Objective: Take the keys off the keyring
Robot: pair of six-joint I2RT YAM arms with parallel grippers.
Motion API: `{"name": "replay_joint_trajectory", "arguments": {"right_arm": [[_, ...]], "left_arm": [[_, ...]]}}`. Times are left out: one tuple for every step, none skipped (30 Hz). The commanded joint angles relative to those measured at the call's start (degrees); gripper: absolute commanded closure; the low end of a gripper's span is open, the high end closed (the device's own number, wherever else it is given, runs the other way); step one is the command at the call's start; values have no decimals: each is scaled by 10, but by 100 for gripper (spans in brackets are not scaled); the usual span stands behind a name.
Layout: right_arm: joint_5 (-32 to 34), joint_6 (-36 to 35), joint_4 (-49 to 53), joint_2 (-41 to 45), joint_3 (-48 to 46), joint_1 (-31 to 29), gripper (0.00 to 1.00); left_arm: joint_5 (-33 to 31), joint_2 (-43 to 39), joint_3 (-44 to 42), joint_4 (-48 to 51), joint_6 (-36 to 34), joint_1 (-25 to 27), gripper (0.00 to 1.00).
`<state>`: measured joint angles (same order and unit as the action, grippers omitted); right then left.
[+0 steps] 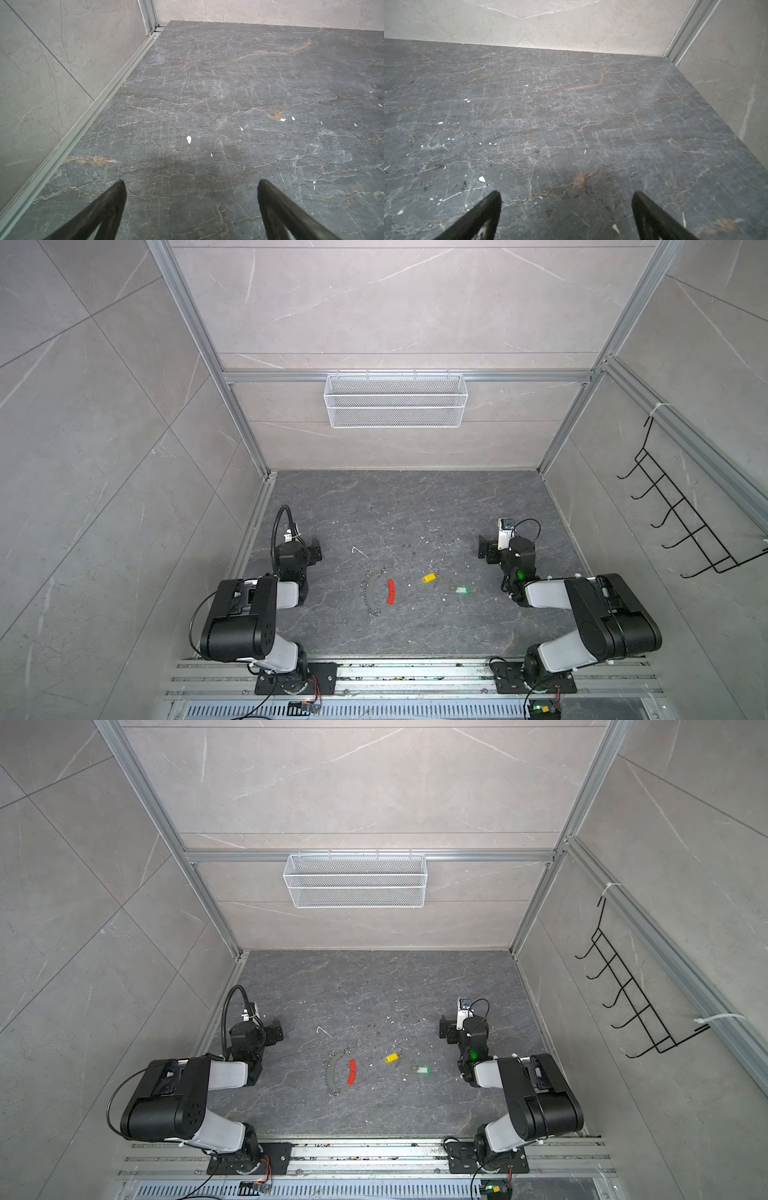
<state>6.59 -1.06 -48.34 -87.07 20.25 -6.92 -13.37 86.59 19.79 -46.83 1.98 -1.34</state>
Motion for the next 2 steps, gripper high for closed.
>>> {"name": "replay_joint_trajectory", "arguments": {"right_arm": [[-2,6,-16,1,5,2,0],[-3,6,-16,2,3,2,0]], "left_arm": [[-4,-6,-2,-37,8,-2,0],[-3,-6,-2,-37,8,-2,0]]}}
